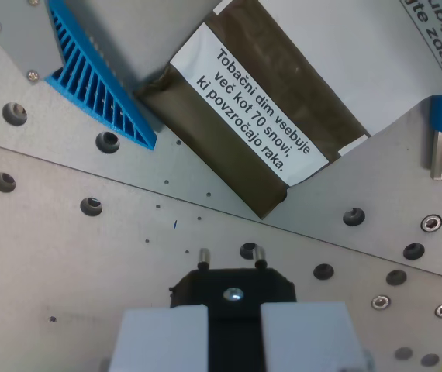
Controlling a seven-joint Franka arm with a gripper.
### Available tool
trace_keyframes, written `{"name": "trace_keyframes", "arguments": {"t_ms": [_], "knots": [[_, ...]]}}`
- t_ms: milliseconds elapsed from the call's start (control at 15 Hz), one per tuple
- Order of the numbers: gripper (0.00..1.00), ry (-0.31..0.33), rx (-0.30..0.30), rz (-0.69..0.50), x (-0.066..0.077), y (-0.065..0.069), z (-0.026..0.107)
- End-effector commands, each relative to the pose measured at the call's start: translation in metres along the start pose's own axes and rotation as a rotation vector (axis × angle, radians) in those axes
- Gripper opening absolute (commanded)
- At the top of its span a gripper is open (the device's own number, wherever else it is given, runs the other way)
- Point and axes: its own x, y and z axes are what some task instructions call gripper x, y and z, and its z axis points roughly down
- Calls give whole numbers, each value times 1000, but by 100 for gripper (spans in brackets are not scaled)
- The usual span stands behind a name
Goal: Move above the white socket
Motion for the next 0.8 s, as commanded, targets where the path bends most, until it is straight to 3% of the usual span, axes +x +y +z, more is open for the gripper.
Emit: {"name": "trace_keyframes", "arguments": {"t_ms": [67, 800], "knots": [[0, 5, 1, 3, 3, 0, 2], [0, -5, 14, 15, 23, -1, 21]]}}
